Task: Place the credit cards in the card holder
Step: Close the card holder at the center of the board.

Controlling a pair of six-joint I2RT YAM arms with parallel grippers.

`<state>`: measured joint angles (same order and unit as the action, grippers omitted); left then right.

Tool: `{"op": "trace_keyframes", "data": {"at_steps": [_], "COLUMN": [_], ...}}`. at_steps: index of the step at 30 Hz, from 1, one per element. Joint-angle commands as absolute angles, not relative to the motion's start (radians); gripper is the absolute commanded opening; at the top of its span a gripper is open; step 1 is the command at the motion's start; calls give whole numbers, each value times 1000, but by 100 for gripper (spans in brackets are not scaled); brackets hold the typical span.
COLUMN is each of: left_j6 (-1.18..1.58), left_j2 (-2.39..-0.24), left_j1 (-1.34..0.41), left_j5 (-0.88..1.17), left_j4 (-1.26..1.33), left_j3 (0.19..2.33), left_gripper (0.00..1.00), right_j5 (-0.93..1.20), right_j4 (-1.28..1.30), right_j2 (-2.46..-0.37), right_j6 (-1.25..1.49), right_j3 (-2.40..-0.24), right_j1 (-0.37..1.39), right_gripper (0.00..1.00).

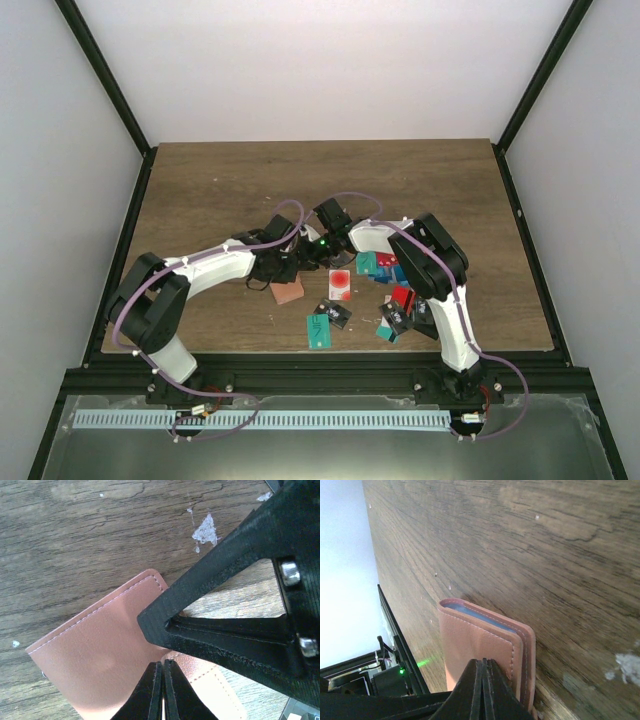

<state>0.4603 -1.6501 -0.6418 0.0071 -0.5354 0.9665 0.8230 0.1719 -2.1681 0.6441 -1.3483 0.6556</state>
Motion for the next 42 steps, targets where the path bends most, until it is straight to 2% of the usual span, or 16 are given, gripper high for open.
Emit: {"op": "trace_keyframes", "data": {"at_steps": [1, 12, 22, 42], "left_j6": [430, 415, 454, 460], "left_j2": [-1688, -1687, -1621, -1585], "left_j1": [-621, -614, -627, -634], "left_j5": [-65, -104, 34, 42], "left_j4": [-519, -496, -441, -441], "left_j3": [933, 884, 840, 801], "left_gripper": [4, 4, 4, 4], "right_j5": [710, 709, 711, 731], "right_j4": [301, 302, 312, 328], "right_j2": [-2227, -2231, -2240, -2229], "right_j6": [634, 641, 649, 678], "right_j3": [-1343, -1351, -1384, -1465], "right_j1": [652, 653, 652, 652], "right_gripper": [1, 1, 1, 1]}}
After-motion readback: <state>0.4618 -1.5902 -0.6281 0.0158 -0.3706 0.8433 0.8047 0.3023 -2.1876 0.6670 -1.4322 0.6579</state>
